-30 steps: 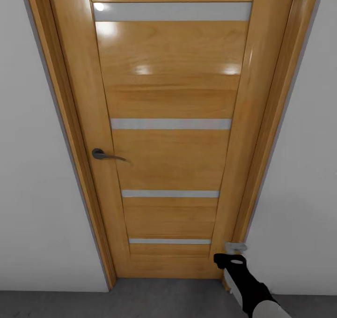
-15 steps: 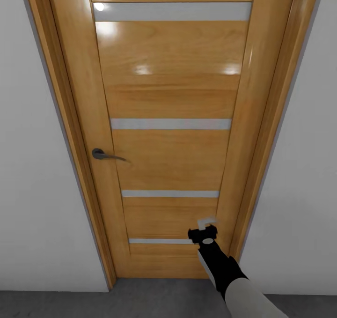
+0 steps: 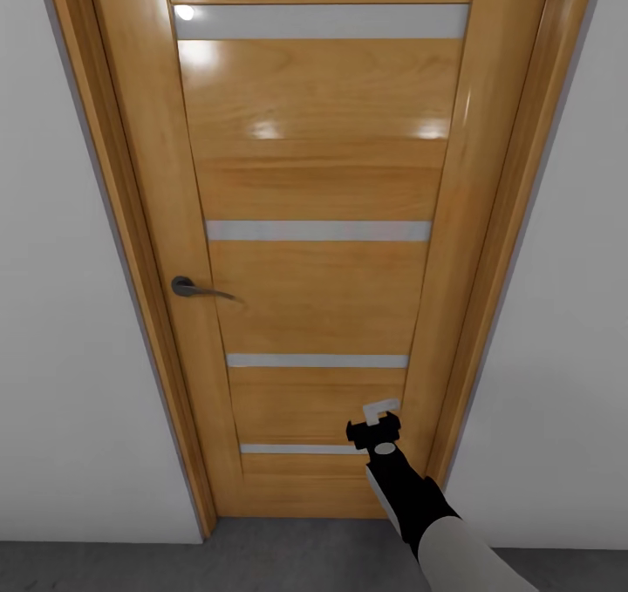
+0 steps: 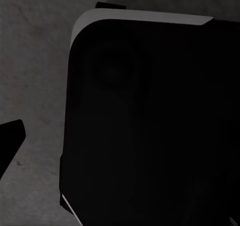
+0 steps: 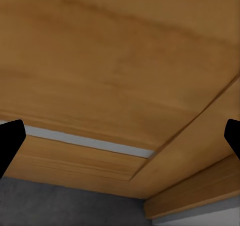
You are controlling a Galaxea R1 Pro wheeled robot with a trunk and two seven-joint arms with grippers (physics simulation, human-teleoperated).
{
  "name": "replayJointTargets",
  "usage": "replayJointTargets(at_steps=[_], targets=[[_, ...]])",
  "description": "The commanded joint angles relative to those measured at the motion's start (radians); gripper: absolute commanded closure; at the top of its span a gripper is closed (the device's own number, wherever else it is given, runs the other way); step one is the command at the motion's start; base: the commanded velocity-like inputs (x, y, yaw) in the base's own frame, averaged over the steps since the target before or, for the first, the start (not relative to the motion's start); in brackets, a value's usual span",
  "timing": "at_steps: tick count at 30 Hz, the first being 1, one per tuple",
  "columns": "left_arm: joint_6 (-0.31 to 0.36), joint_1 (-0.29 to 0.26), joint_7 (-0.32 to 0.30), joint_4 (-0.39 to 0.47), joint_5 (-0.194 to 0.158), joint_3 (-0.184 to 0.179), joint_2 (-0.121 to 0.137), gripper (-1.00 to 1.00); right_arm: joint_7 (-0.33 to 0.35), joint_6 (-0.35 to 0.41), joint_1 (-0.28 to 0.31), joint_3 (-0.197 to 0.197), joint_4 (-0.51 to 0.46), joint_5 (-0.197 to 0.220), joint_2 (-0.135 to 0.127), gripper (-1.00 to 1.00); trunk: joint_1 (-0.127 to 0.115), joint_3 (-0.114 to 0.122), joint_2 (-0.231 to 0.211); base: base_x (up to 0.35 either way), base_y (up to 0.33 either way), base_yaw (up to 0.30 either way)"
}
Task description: Move the two storage containers from the living room to the garage. In the garage, place one container on the floor and stack the other container on top of it (either order is fine).
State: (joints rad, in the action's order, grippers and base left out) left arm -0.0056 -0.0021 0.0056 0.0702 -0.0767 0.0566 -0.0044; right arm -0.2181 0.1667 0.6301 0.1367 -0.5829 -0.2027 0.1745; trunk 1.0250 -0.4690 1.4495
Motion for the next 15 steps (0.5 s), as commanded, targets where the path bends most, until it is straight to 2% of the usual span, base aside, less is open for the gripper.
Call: replayJointTargets(at_steps=[1,6,9,13,14,15], targets=[[-0.001,0.000,0.001,0.000,-0.008,0.005,-0.001,-1.00,-0.005,0.010,0.000,0.003,-0.002,-0.011,0.000,-1.00,0.000,-0.001,0.001,0.000,0.000,0.000],[-0.001,0.000,0.001,0.001,-0.008,0.005,-0.001,-1.00,-0.008,0.004,0.000,0.016,-0.003,-0.016,0.000,-1.00,0.000,-0.001,0.001,0.000,0.000,0.000],[-0.001,0.000,0.001,0.001,-0.008,0.005,-0.002,-1.00,-0.002,-0.015,0.000,0.059,-0.004,-0.018,0.000,-1.00,0.000,-0.001,0.001,0.000,0.000,0.000],[-0.001,0.000,0.001,0.002,-0.008,0.005,-0.002,-1.00,0.008,-0.074,0.000,0.171,-0.005,-0.018,0.000,-1.00,0.000,-0.001,0.001,0.000,0.000,0.000],[-0.001,0.000,0.001,0.002,-0.008,0.005,-0.002,-1.00,0.012,-0.093,0.000,0.211,-0.005,-0.018,0.000,-1.00,0.000,-0.001,0.001,0.000,0.000,0.000],[-0.001,0.000,0.001,0.002,-0.008,0.005,-0.002,-1.00,0.014,-0.101,0.000,0.230,-0.005,-0.018,0.000,-1.00,0.000,-0.001,0.001,0.000,0.000,0.000]])
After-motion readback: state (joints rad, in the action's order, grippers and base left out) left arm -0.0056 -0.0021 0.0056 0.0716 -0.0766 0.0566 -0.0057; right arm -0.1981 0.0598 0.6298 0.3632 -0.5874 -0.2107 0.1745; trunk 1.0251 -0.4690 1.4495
